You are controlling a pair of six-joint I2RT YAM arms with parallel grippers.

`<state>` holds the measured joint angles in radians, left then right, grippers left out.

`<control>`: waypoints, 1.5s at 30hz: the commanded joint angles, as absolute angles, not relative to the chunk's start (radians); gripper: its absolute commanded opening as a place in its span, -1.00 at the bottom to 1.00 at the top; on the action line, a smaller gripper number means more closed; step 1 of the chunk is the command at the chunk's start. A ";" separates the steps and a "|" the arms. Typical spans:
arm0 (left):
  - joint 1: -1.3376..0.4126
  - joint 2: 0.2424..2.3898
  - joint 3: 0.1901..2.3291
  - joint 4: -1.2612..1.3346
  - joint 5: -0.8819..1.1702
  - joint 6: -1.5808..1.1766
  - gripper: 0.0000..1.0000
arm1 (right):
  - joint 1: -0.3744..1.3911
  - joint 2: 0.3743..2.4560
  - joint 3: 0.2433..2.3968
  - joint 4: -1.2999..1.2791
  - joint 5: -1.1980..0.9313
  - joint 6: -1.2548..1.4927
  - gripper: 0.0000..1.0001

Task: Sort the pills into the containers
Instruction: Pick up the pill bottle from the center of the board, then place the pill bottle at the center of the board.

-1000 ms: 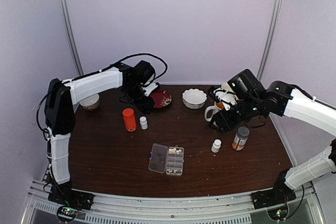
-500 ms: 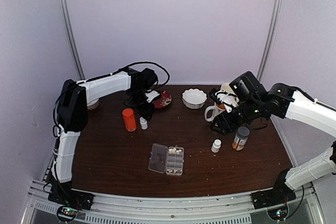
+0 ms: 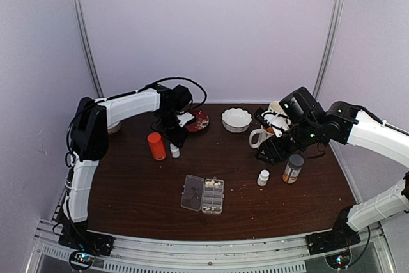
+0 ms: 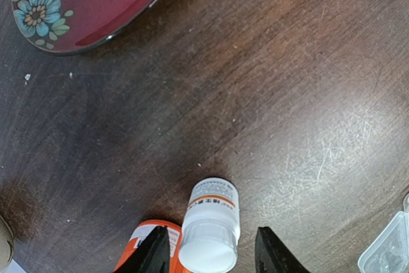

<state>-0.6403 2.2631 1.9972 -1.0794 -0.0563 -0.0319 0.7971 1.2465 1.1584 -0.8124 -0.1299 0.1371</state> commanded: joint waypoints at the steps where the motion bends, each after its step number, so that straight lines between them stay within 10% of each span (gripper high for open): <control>1: -0.628 2.291 2.019 -1.122 -0.061 -0.023 -0.04 | 0.798 1.250 1.163 -0.800 -0.137 0.145 0.28; 27: -0.690 2.160 2.176 -1.256 -0.010 -0.035 -0.69 | 0.798 1.257 1.170 -0.802 -0.147 0.142 0.20; 45: -0.821 1.670 1.348 -0.937 -0.052 -0.362 -0.61 | 0.828 1.234 1.160 -0.730 -0.177 0.157 0.25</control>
<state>-0.7738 1.6955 1.4437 -1.1065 -0.0441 -0.2405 0.8093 1.2510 1.1584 -0.7689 -0.1722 0.1455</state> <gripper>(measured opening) 0.264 0.625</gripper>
